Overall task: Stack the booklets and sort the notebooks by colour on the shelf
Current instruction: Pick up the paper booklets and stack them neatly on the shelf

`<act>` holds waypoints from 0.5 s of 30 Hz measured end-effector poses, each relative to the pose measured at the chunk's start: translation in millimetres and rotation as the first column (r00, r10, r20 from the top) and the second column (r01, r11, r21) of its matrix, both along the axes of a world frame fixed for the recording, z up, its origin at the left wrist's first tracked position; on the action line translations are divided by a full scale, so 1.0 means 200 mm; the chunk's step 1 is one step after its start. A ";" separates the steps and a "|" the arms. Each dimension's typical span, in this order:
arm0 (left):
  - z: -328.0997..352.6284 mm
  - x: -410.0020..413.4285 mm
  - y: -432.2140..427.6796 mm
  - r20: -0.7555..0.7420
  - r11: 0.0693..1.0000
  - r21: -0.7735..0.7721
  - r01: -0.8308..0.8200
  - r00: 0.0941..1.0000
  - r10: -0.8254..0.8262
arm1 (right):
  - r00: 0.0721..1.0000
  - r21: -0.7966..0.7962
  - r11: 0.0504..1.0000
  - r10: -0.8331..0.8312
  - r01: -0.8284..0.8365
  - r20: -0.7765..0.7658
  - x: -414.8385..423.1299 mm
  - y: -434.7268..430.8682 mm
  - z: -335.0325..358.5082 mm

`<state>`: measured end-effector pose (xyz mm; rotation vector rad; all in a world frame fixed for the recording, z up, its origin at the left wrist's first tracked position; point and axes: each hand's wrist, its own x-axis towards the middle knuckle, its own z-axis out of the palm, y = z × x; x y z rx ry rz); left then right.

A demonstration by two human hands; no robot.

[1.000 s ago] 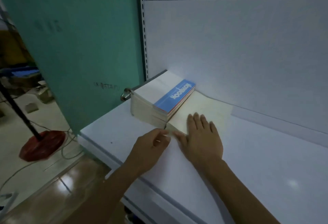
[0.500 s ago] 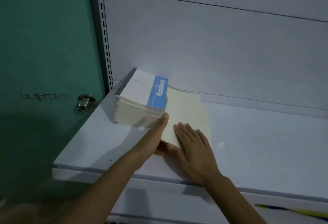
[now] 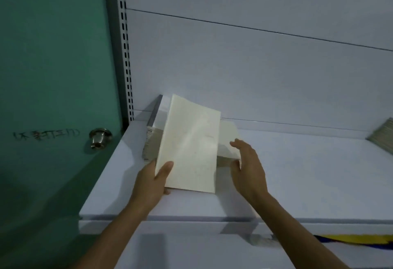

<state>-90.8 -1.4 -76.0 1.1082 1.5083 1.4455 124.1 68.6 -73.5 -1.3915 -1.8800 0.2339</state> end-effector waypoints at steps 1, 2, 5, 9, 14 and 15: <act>0.00 -0.02 0.00 0.037 1.000 -0.007 0.009 0.999 -0.009 | 0.993 -0.053 0.998 0.038 -0.032 0.108 -0.02 0.05 0.00; 0.00 -0.03 0.00 0.058 1.000 -0.008 0.026 0.998 -0.025 | 0.971 -0.118 0.990 0.096 -0.071 0.219 -0.05 0.09 0.00; 0.00 -0.04 0.00 0.056 0.999 -0.010 0.053 0.997 -0.053 | 0.854 -0.146 0.984 0.163 -0.103 0.494 -0.08 0.17 -0.03; -0.03 -0.05 -0.01 0.079 0.998 0.018 0.065 0.995 -0.066 | 0.872 0.042 0.997 0.031 -0.058 0.489 -0.05 0.16 -0.02; -0.03 -0.07 0.01 0.168 0.997 0.051 0.053 0.984 -0.061 | 0.996 0.000 0.999 -0.049 0.049 -0.078 0.02 0.14 0.13; -0.02 -0.07 0.00 0.181 0.997 0.054 0.054 0.981 -0.063 | 0.968 0.006 0.997 -0.078 0.082 -0.238 0.01 0.11 0.16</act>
